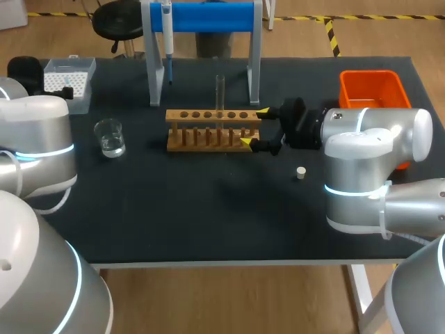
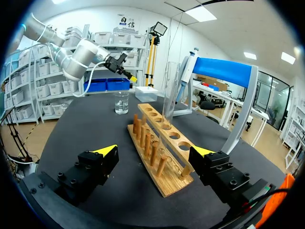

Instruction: Invert the test tube, pick up the pipette, mount the tip to pipette, aspirate from beaker and dispense into the tube, eject the tip, return the pipette, and cap with the stopper.

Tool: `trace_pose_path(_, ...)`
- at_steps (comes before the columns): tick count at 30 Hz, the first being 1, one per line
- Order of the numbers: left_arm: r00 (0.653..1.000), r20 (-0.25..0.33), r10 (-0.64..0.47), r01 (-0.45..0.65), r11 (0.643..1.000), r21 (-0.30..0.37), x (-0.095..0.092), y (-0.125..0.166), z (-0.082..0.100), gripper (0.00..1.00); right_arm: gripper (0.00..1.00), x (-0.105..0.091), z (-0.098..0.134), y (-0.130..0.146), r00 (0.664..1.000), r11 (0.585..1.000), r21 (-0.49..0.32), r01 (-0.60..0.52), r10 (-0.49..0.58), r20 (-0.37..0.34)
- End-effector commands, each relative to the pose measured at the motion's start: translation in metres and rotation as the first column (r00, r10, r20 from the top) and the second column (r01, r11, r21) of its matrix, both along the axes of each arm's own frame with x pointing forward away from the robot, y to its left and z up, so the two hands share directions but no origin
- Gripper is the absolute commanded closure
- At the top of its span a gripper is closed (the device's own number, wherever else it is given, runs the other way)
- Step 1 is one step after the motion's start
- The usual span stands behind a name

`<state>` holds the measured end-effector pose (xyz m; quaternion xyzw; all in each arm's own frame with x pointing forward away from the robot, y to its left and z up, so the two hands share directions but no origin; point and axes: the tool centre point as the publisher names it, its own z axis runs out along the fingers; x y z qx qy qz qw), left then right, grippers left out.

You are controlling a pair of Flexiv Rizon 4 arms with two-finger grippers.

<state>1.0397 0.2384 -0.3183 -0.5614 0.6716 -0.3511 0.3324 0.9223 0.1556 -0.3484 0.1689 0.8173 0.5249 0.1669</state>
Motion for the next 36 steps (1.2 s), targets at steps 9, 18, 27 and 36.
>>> trace_pose_path(9,1.000,-0.002,-0.003,0.003,1.000,0.001,0.004,0.000,-0.002,0.00,0.00,0.000,-0.001,0.000,1.000,1.000,0.001,0.000,0.000,0.001)
trace_pose_path(18,1.000,-0.001,0.002,-0.002,1.000,-0.005,0.014,0.001,-0.011,0.00,0.00,0.000,-0.001,0.000,1.000,1.000,0.001,0.000,0.000,0.001)
trace_pose_path(27,1.000,0.005,-0.011,0.011,1.000,-0.007,0.030,0.005,-0.015,0.00,0.00,0.000,-0.001,0.000,1.000,1.000,0.001,0.000,0.000,0.001)
trace_pose_path(36,0.999,0.003,-0.032,0.032,0.999,-0.012,0.046,0.004,-0.018,0.00,0.00,0.000,-0.001,0.000,1.000,1.000,0.001,0.000,0.000,0.001)
